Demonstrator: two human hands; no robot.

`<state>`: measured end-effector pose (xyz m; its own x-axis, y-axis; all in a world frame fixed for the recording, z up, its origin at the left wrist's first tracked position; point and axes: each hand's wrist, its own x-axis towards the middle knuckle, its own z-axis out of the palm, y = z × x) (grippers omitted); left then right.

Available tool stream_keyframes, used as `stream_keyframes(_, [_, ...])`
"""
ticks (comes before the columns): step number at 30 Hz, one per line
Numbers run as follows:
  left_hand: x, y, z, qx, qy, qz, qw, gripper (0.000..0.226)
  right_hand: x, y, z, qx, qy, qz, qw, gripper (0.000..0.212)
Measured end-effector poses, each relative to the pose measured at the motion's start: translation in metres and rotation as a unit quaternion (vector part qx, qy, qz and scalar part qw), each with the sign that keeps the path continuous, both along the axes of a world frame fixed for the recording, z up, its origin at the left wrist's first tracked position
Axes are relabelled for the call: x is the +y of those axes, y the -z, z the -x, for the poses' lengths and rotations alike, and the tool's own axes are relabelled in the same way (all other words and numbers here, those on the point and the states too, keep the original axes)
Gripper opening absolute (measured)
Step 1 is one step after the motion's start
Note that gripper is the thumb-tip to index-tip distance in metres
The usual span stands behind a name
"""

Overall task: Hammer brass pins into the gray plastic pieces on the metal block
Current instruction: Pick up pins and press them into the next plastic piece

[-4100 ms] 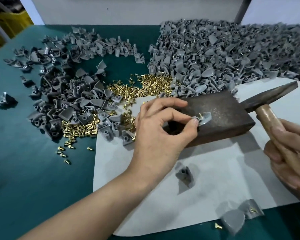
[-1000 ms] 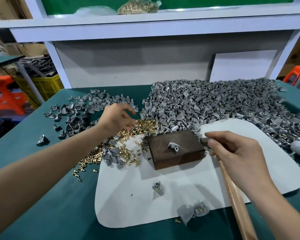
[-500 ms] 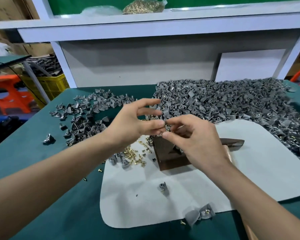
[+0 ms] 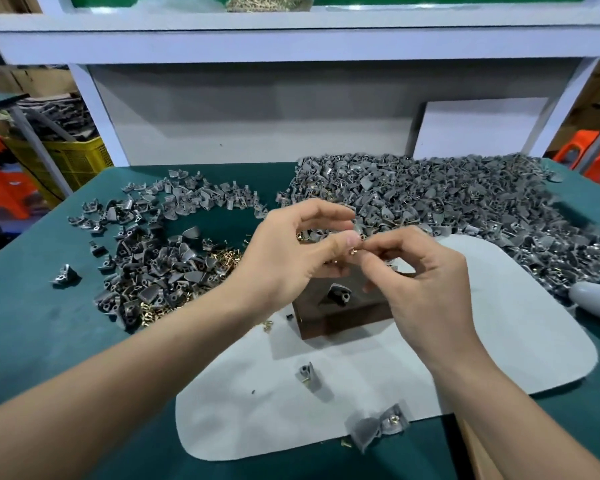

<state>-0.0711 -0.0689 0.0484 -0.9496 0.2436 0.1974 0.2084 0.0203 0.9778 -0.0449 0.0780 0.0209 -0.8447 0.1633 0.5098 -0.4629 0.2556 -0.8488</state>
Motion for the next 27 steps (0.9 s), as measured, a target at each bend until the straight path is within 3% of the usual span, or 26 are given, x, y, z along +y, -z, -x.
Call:
stream_keyframes(2, [-0.004, 0.009, 0.001, 0.099, -0.028, 0.127, 0.987, 0.022, 0.008, 0.004, -0.002, -0.022, -0.005, 0.019, 1.0, 0.013])
stream_keyframes(5, [-0.009, 0.031, 0.002, 0.264, 0.007, 0.408, 0.874, 0.031, 0.022, 0.013, -0.002, -0.068, -0.005, 0.062, 0.996, 0.027])
stream_keyframes(7, [-0.008, 0.044, 0.002, 0.299, 0.063, 0.47, 0.828, 0.035, 0.024, 0.02, -0.004, -0.096, -0.007, 0.058, 0.994, 0.029])
stream_keyframes(10, [-0.005, 0.046, 0.009, 0.33, 0.094, 0.484, 0.805, 0.033, 0.02, 0.027, -0.008, -0.112, -0.002, 0.021, 0.993, 0.024])
stream_keyframes(13, [-0.001, 0.037, 0.017, 0.327, 0.079, 0.472, 0.815, 0.024, 0.022, 0.032, -0.008, -0.113, 0.033, -0.026, 0.993, 0.024])
stream_keyframes(17, [0.008, 0.035, 0.02, 0.2, -0.027, 0.326, 0.924, 0.012, 0.023, 0.036, -0.008, -0.113, 0.055, -0.085, 0.988, 0.026])
stream_keyframes(19, [0.011, 0.043, 0.019, 0.131, -0.063, 0.27, 0.952, 0.011, 0.022, 0.038, -0.008, -0.11, 0.058, -0.1, 0.987, 0.026])
stream_keyframes(23, [0.005, 0.058, 0.015, 0.089, -0.1, 0.236, 0.963, 0.015, 0.022, 0.038, -0.009, -0.09, 0.06, -0.14, 0.984, 0.025])
stream_keyframes(27, [-0.004, 0.062, 0.009, 0.124, -0.096, 0.247, 0.956, 0.012, 0.017, 0.037, -0.007, -0.081, 0.032, -0.157, 0.984, 0.021])
